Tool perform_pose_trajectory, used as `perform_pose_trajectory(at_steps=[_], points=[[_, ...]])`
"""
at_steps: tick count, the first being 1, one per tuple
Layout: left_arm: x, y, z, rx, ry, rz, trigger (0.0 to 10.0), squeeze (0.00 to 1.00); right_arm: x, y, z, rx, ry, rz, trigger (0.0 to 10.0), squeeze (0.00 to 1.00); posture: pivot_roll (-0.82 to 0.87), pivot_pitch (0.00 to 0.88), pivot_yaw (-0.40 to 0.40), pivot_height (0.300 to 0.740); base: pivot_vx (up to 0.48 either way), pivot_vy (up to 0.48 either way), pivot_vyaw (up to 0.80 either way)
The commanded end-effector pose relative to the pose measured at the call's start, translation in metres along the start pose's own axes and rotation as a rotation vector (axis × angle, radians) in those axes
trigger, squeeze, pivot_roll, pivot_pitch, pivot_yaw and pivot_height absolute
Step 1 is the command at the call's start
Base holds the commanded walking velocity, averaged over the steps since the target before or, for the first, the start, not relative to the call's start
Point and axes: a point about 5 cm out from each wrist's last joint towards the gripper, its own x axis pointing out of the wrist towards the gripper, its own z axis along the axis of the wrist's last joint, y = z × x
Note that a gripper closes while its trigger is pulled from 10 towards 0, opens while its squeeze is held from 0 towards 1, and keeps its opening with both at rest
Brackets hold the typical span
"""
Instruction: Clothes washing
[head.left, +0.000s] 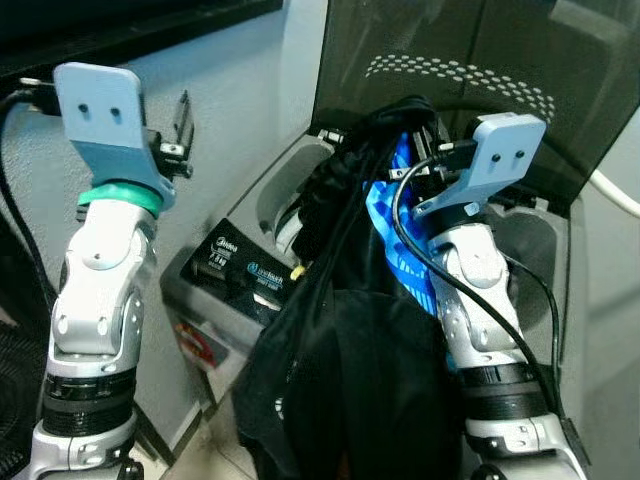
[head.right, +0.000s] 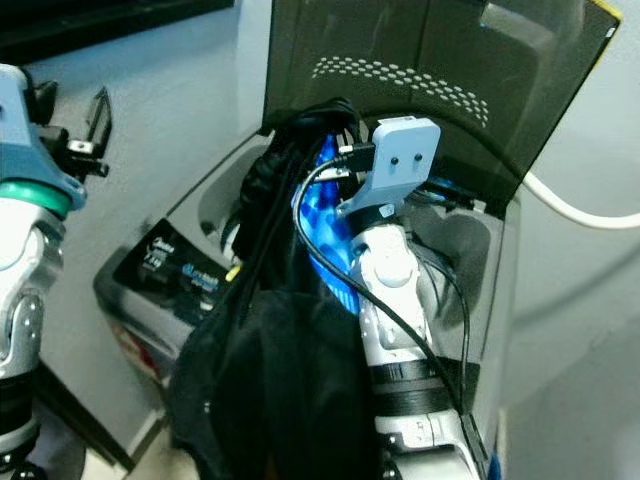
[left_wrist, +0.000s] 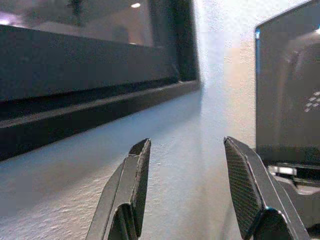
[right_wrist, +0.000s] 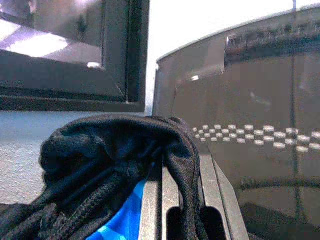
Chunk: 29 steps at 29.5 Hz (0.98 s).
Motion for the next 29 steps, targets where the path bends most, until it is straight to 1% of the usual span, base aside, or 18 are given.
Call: perform_pose_trajectory(at_steps=[1,11,13,14,15,16,17,18,19,20,22,23,24,25,26,27,28,29], points=[[-0.002,-0.005,-0.002,-0.018,0.015,-0.027,10.0,0.0,0.001,-0.009,0.004,-0.009,-0.023,-0.036,10.0,0.0,0.18,0.0,0.017,0.74,0.0,0.0,0.0],[-0.001,-0.005,-0.002,-0.048,0.013,-0.035,10.0,0.0,0.001,-0.009,0.005,-0.014,-0.025,-0.035,10.0,0.0,0.17,0.0,0.019,0.74,0.0,0.0,0.0],[0.0,-0.004,-0.001,-0.07,0.015,-0.035,10.0,0.0,0.001,-0.007,0.005,-0.02,-0.027,-0.024,10.0,0.0,0.18,0.0,0.019,0.74,0.0,0.0,0.0],[0.002,-0.004,0.002,-0.086,0.006,-0.062,10.0,0.0,0.002,-0.002,0.007,-0.024,-0.035,0.028,10.0,0.0,0.17,0.0,0.017,0.74,0.0,0.0,0.0],[0.004,-0.004,0.008,-0.089,-0.018,-0.122,10.0,0.0,0.006,0.007,0.014,-0.01,-0.058,0.098,10.0,0.0,0.17,0.0,0.016,0.74,0.0,0.0,0.0],[0.008,-0.008,0.016,-0.073,-0.057,-0.203,10.0,0.0,0.016,0.016,0.025,-0.002,-0.104,0.162,10.0,0.0,0.17,0.0,0.011,0.74,0.0,0.0,0.0],[0.008,-0.008,0.016,-0.073,-0.057,-0.203,10.0,0.0,0.016,0.016,0.025,-0.002,-0.104,0.162,10.0,0.0,0.17,0.0,0.011,0.74,0.0,0.0,0.0],[0.013,-0.014,0.026,-0.051,-0.111,-0.291,10.0,0.0,0.03,0.023,0.04,0.02,-0.164,0.209,10.0,0.0,0.16,0.0,0.007,0.74,0.0,0.0,0.0],[0.013,-0.014,0.026,-0.051,-0.111,-0.291,10.0,0.0,0.03,0.023,0.04,0.02,-0.164,0.209,10.0,0.0,0.16,0.0,0.007,0.74,0.0,0.0,0.0],[0.028,-0.015,0.036,-0.018,-0.166,-0.33,10.0,0.0,0.048,0.026,0.058,0.056,-0.23,0.226,10.0,0.0,0.17,0.0,-0.004,0.74,0.0,0.0,0.0],[0.028,-0.015,0.036,-0.018,-0.166,-0.33,10.0,0.0,0.048,0.026,0.058,0.056,-0.23,0.226,10.0,0.0,0.17,0.0,-0.004,0.74,0.0,0.0,0.0],[0.05,-0.011,0.051,0.065,-0.235,-0.327,10.0,0.0,0.064,0.023,0.077,0.086,-0.303,0.205,10.0,0.0,0.17,0.0,-0.012,0.74,0.0,0.0,0.0],[0.071,-0.005,0.066,0.156,-0.285,-0.292,10.0,0.0,0.077,0.014,0.094,0.12,-0.36,0.136,10.0,0.0,0.18,0.0,-0.013,0.74,0.0,0.0,0.0],[0.071,-0.005,0.066,0.156,-0.285,-0.292,10.0,0.0,0.077,0.014,0.094,0.12,-0.36,0.136,10.0,0.0,0.18,0.0,-0.013,0.74,0.0,0.0,0.0],[0.084,-0.002,0.079,0.19,-0.316,-0.294,10.0,0.0,0.088,0.004,0.106,0.118,-0.404,0.062,10.0,0.0,0.17,0.007,0.004,0.74,0.0,0.0,0.0],[0.091,-0.003,0.086,0.194,-0.328,-0.312,10.0,0.0,0.095,-0.002,0.112,0.105,-0.425,0.016,10.0,0.0,0.15,0.014,0.014,0.74,0.0,0.0,0.0],[0.09,-0.011,0.086,0.164,-0.313,-0.383,10.0,0.0,0.103,-0.004,0.113,0.066,-0.417,0.001,10.0,0.0,0.13,0.022,0.02,0.74,0.0,0.0,0.0],[0.083,-0.024,0.078,0.099,-0.287,-0.475,10.0,0.0,0.112,-0.001,0.112,0.04,-0.388,0.011,10.0,0.0,0.12,0.028,0.025,0.74,0.0,0.0,0.0]])
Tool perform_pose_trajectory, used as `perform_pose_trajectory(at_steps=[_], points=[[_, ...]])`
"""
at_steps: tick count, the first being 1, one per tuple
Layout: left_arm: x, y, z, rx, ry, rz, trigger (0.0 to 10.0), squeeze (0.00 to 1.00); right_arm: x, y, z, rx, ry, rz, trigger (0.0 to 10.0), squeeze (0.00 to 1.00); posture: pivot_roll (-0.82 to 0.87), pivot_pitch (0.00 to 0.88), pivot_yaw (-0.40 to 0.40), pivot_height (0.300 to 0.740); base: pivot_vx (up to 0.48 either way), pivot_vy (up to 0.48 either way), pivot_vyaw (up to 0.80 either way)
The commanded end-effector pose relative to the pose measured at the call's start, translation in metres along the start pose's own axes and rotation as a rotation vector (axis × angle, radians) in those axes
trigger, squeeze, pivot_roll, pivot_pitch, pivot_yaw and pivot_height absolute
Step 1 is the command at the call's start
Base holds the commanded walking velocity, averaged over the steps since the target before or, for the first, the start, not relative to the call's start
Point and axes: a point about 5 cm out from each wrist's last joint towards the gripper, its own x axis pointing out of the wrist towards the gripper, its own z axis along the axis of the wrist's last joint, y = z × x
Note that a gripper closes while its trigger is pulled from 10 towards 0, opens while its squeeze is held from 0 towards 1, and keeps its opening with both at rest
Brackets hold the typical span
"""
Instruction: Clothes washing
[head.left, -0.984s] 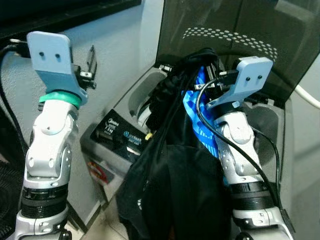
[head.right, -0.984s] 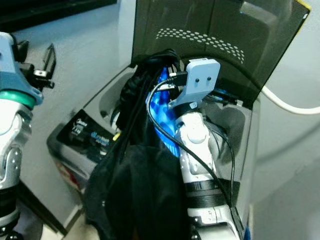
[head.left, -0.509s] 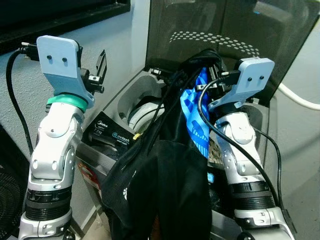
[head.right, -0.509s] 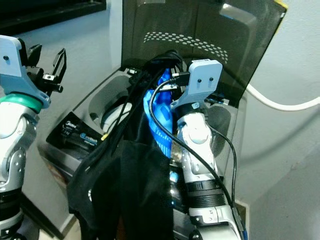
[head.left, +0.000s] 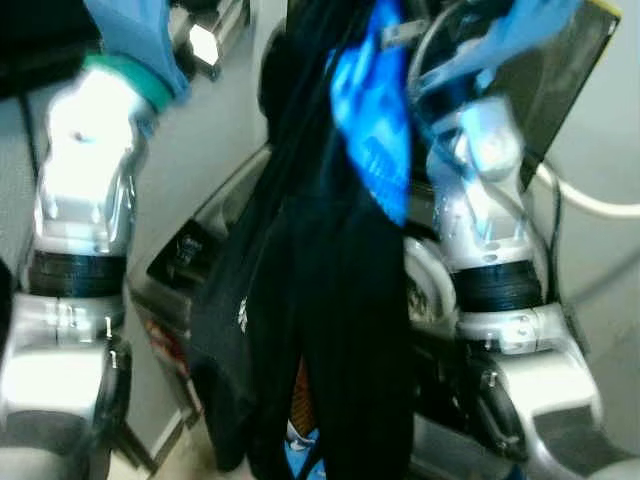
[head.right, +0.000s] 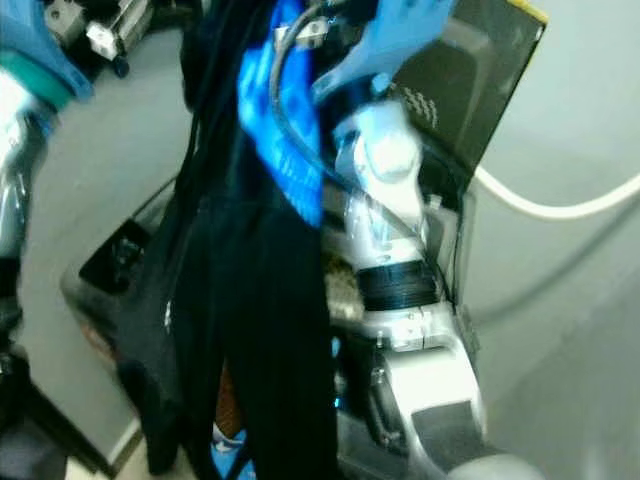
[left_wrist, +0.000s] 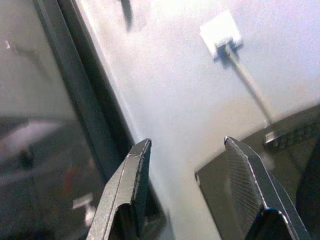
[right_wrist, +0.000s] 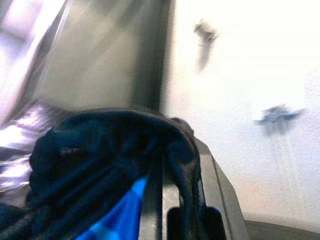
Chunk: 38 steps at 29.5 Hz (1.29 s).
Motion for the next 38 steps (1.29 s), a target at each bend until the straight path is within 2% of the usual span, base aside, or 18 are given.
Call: perform_pose_trajectory(at_steps=[1,4,5,6,11,14,18,19,22,26,27,28,29,32,34,35,37,38], points=[[-0.006,-0.025,-0.02,-0.088,0.063,-0.126,10.0,0.0,0.002,-0.007,-0.008,-0.025,0.027,-0.04,10.0,0.0,0.12,0.028,0.025,0.74,0.0,0.0,0.0],[-0.031,-0.069,-0.028,-0.339,0.076,-0.263,10.0,0.0,0.016,0.005,-0.022,-0.055,0.135,0.029,10.0,0.0,0.08,0.045,0.022,0.74,0.0,0.0,0.0],[-0.031,-0.069,-0.028,-0.339,0.076,-0.263,10.0,0.0,0.016,0.005,-0.022,-0.055,0.135,0.029,10.0,0.0,0.08,0.045,0.022,0.74,0.0,0.0,0.0],[-0.053,-0.091,-0.026,-0.47,0.086,-0.313,10.0,0.0,0.02,0.012,-0.031,-0.065,0.21,0.069,10.0,0.0,0.09,0.05,0.014,0.74,0.0,0.0,0.0],[-0.085,-0.113,-0.024,-0.538,0.126,-0.388,10.0,0.0,0.023,0.015,-0.035,-0.05,0.246,0.073,10.0,0.0,0.12,0.054,-0.009,0.74,0.0,0.0,0.0],[-0.127,-0.142,-0.032,-0.693,0.237,-0.505,10.0,0.0,0.032,0.018,-0.029,0.071,0.206,0.047,10.0,0.0,0.15,0.06,-0.027,0.74,0.0,0.0,0.0],[-0.138,-0.153,-0.049,-0.794,0.319,-0.533,10.0,0.0,0.042,0.02,-0.015,0.163,0.134,0.044,10.0,0.0,0.17,0.063,-0.034,0.74,0.0,0.0,0.0],[-0.142,-0.152,-0.075,-0.781,0.427,-0.497,10.0,0.0,0.052,0.014,0.001,0.244,0.056,0.025,10.0,0.0,0.17,0.066,-0.028,0.74,0.0,0.0,0.0],[-0.143,-0.151,-0.082,-0.766,0.456,-0.485,10.0,0.0,0.054,0.012,0.005,0.259,0.036,0.018,10.0,0.0,0.16,0.067,-0.027,0.74,0.0,0.0,0.0],[-0.145,-0.122,-0.107,-0.684,0.54,-0.402,10.0,0.0,0.061,-0.014,0.023,0.296,-0.033,-0.05,10.0,0.0,0.13,0.068,-0.009,0.74,0.0,0.0,0.0],[-0.142,-0.106,-0.117,-0.605,0.569,-0.355,10.0,0.0,0.062,-0.025,0.027,0.315,-0.053,-0.07,10.0,0.0,0.13,0.069,-0.006,0.74,0.0,0.0,0.0],[-0.142,-0.106,-0.117,-0.605,0.569,-0.355,10.0,0.0,0.062,-0.025,0.027,0.315,-0.053,-0.07,10.0,0.0,0.13,0.069,-0.006,0.74,0.0,0.0,0.0],[-0.128,-0.058,-0.135,-0.354,0.62,-0.216,10.0,0.0,0.054,-0.043,0.027,0.228,-0.053,-0.078,10.0,0.0,0.11,0.073,0.003,0.74,0.0,0.0,0.0],[-0.124,-0.041,-0.137,-0.262,0.632,-0.175,10.0,0.0,0.05,-0.049,0.026,0.196,-0.044,-0.077,10.0,0.0,0.1,0.075,0.007,0.74,0.0,0.0,0.0],[-0.106,0.009,-0.133,-0.028,0.624,-0.054,10.0,0.0,0.031,-0.062,0.007,0.044,0.033,-0.091,10.0,0.0,0.09,0.082,0.012,0.74,0.0,0.0,0.0],[-0.106,0.009,-0.133,-0.028,0.624,-0.054,10.0,0.0,0.031,-0.062,0.007,0.044,0.033,-0.091,10.0,0.0,0.09,0.082,0.012,0.74,0.0,0.0,0.0],[-0.09,0.045,-0.118,0.109,0.574,0.053,10.0,0.0,0.011,-0.067,-0.013,-0.125,0.125,-0.086,10.0,0.0,0.1,0.089,0.016,0.74,0.0,0.0,0.0],[-0.09,0.045,-0.118,0.109,0.574,0.053,10.0,0.0,0.011,-0.067,-0.013,-0.125,0.125,-0.086,10.0,0.0,0.1,0.089,0.016,0.74,0.0,0.0,0.0]])
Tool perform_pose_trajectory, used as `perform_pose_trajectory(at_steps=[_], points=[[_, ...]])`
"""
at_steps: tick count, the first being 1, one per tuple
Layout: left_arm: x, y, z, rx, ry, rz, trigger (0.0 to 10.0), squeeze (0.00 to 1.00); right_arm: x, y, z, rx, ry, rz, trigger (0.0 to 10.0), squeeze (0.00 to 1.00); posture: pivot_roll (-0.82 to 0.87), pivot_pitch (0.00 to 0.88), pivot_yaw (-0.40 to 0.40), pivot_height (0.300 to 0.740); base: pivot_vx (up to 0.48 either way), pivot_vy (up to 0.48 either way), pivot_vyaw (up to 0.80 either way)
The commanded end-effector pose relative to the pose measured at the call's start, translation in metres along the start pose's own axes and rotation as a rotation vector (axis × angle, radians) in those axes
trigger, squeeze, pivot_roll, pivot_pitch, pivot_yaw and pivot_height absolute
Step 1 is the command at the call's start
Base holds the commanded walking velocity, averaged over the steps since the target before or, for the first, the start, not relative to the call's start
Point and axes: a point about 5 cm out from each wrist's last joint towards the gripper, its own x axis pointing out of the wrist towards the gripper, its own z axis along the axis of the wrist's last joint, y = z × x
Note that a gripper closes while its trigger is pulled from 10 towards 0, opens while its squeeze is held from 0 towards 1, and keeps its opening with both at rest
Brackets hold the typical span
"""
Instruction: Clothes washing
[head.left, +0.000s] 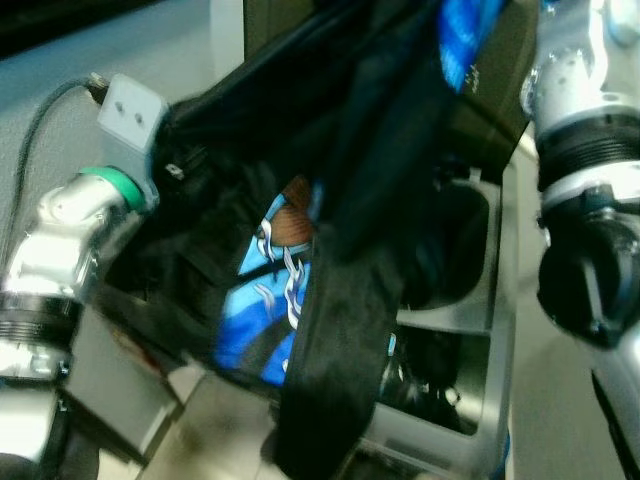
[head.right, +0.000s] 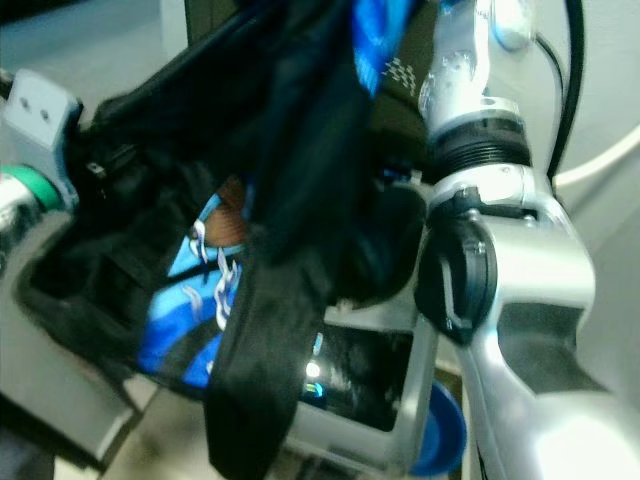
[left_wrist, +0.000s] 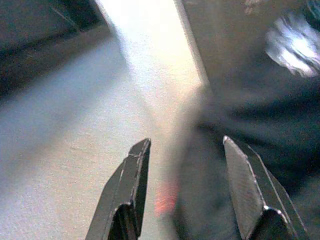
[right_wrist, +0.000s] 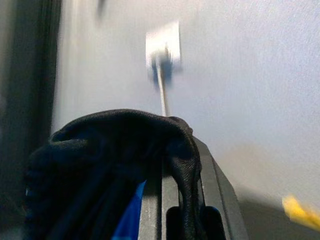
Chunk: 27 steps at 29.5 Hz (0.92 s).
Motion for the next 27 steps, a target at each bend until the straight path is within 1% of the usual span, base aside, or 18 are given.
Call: perform_pose_trajectory(at_steps=[1,2,3,5,7,8,9,11,12,13,15,16,17,20,21,22,23,27], points=[[0.002,0.016,0.009,0.068,-0.032,0.071,10.0,0.0,-0.008,0.004,-0.008,-0.152,0.011,0.029,10.0,0.0,0.1,0.092,0.014,0.74,0.0,0.0,0.0],[0.002,0.016,0.009,0.068,-0.032,0.071,10.0,0.0,-0.008,0.004,-0.008,-0.152,0.011,0.029,10.0,0.0,0.1,0.092,0.014,0.74,0.0,0.0,0.0],[0.004,0.021,0.017,0.092,-0.059,0.083,10.0,0.0,-0.017,0.007,-0.023,-0.255,0.064,0.032,10.0,0.0,0.1,0.095,0.011,0.74,0.0,0.0,0.0],[0.006,0.022,0.022,0.113,-0.069,0.079,10.0,0.0,-0.028,0.013,-0.035,-0.323,0.088,0.061,10.0,0.0,0.1,0.095,0.008,0.74,0.0,0.0,0.0],[0.009,0.011,0.017,0.095,-0.064,0.036,10.0,0.0,-0.051,0.036,-0.063,-0.3,0.169,0.187,10.0,0.0,0.11,0.101,0.004,0.74,0.0,0.0,0.0],[0.009,0.011,0.017,0.095,-0.064,0.036,10.0,0.0,-0.051,0.036,-0.063,-0.3,0.169,0.187,10.0,0.0,0.11,0.101,0.004,0.74,0.0,0.0,0.0],[0.009,-0.002,0.008,0.036,-0.058,-0.013,10.0,0.0,-0.069,0.059,-0.079,-0.249,0.222,0.345,10.0,0.0,0.11,0.106,0.001,0.74,0.0,0.0,0.0],[0.009,-0.002,0.008,0.036,-0.058,-0.013,10.0,0.0,-0.069,0.059,-0.079,-0.249,0.222,0.345,10.0,0.0,0.11,0.106,0.001,0.74,0.0,0.0,0.0],[0.008,-0.01,0.002,-0.008,-0.057,-0.045,10.0,0.0,-0.082,0.074,-0.089,-0.21,0.255,0.452,10.0,0.0,0.11,0.106,0.002,0.74,0.0,0.0,0.0],[0.008,-0.01,0.002,-0.008,-0.057,-0.045,10.0,0.0,-0.082,0.074,-0.089,-0.21,0.255,0.452,10.0,0.0,0.11,0.106,0.002,0.74,0.0,0.0,0.0],[-0.005,-0.063,-0.008,-0.154,-0.1,-0.221,10.0,0.0,-0.128,0.11,-0.114,-0.136,0.391,0.739,10.0,0.0,0.12,0.1,-0.014,0.74,0.0,0.0,0.0],[-0.005,-0.063,-0.008,-0.154,-0.1,-0.221,10.0,0.0,-0.128,0.11,-0.114,-0.136,0.391,0.739,10.0,0.0,0.12,0.1,-0.014,0.74,0.0,0.0,0.0],[-0.015,-0.084,-0.004,-0.201,-0.139,-0.262,10.0,0.0,-0.145,0.114,-0.124,-0.113,0.463,0.783,10.0,0.0,0.13,0.097,-0.023,0.74,0.0,0.0,0.0],[-0.024,-0.098,0.002,-0.249,-0.175,-0.262,10.0,0.0,-0.156,0.11,-0.133,-0.059,0.56,0.734,10.0,0.0,0.14,0.097,-0.035,0.74,0.0,0.0,0.0],[-0.031,-0.104,0.008,-0.277,-0.196,-0.231,10.0,0.0,-0.159,0.101,-0.138,-0.021,0.618,0.656,10.0,0.43,0.15,0.091,-0.042,0.74,0.0,0.0,0.0],[-0.037,-0.107,0.012,-0.292,-0.21,-0.204,10.0,0.0,-0.16,0.093,-0.141,0.003,0.652,0.587,10.0,0.5,0.16,0.087,-0.05,0.74,0.0,0.0,0.0],[-0.04,-0.108,0.014,-0.308,-0.215,-0.178,10.0,0.0,-0.161,0.089,-0.141,-0.002,0.657,0.555,10.0,1.0,0.16,0.087,-0.05,0.74,0.0,0.0,0.0],[-0.047,-0.111,0.018,-0.315,-0.226,-0.163,10.0,0.0,-0.161,0.083,-0.137,-0.052,0.632,0.584,10.0,1.0,0.16,0.076,-0.059,0.74,0.0,0.0,0.0]])
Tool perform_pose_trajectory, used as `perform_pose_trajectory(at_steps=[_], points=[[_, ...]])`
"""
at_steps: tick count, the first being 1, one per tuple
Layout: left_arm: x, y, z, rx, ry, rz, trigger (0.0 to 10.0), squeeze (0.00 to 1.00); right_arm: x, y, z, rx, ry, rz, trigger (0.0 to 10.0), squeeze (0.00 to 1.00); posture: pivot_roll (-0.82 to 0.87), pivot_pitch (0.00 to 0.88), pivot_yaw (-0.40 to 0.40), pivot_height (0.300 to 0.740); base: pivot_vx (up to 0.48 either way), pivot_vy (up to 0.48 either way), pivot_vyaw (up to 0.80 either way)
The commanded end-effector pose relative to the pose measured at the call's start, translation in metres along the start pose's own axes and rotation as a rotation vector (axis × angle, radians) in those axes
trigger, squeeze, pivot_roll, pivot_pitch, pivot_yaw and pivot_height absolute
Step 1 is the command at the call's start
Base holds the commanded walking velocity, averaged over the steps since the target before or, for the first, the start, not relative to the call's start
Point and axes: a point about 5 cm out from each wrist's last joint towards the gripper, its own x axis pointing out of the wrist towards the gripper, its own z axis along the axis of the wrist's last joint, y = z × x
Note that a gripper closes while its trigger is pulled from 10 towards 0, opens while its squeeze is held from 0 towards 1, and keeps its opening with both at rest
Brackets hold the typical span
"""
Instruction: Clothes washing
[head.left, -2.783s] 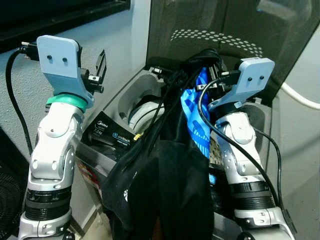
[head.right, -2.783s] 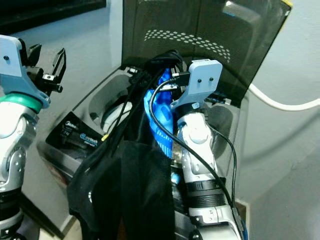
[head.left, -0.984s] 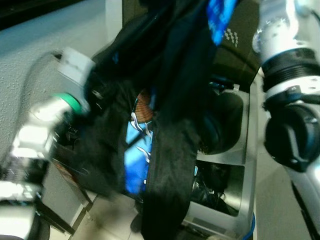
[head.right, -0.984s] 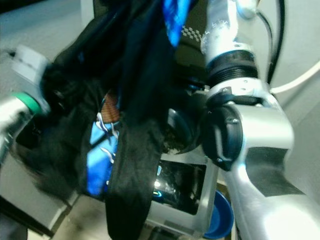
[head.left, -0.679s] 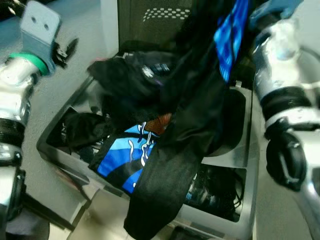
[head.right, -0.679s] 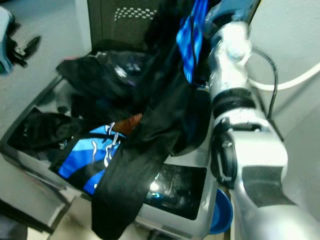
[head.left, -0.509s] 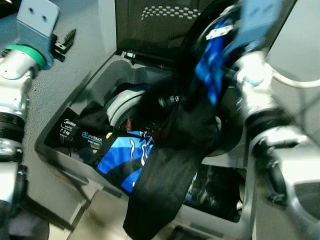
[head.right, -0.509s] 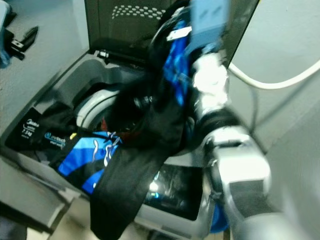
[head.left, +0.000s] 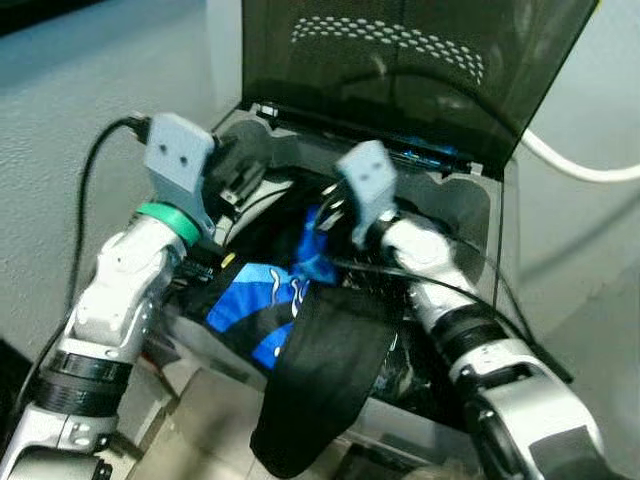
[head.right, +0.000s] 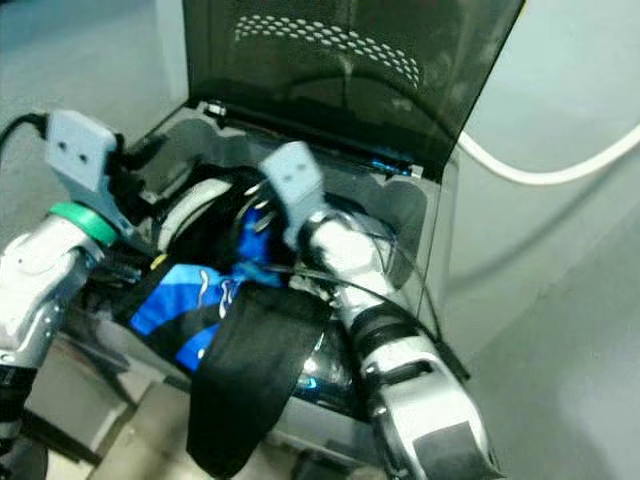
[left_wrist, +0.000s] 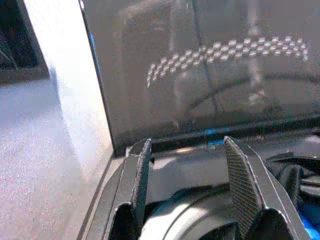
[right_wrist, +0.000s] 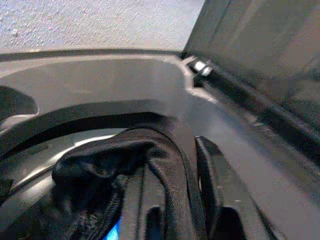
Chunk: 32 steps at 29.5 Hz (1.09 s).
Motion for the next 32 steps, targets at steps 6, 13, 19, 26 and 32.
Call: perform_pose_trajectory(at_steps=[6,13,19,26,32], points=[[-0.015,-0.008,0.002,0.004,0.024,0.013,10.0,0.0,-0.017,-0.012,0.039,-0.151,-0.08,0.234,10.0,1.0,0.16,0.058,-0.07,0.74,0.0,0.0,0.0],[-0.02,-0.015,0.008,-0.001,0.045,0.033,10.0,0.0,-0.04,-0.032,0.092,0.045,-0.312,0.271,10.0,1.0,0.15,0.055,-0.067,0.74,0.0,0.0,0.0],[-0.021,-0.027,0.013,-0.044,0.044,-0.047,10.0,0.0,-0.055,-0.058,0.104,0.129,-0.437,0.042,10.0,0.0,0.15,0.051,-0.057,0.74,0.0,0.0,0.0],[-0.05,-0.05,0.018,-0.062,0.116,-0.384,10.0,0.0,-0.074,-0.075,0.09,0.195,-0.441,-0.184,10.0,0.0,0.15,0.057,-0.043,0.74,0.0,0.0,0.0],[-0.08,-0.046,-0.012,0.054,0.346,-0.363,10.0,0.0,-0.084,-0.071,0.062,0.096,-0.284,-0.22,10.0,0.0,0.17,0.06,-0.022,0.74,0.0,0.0,0.0]])
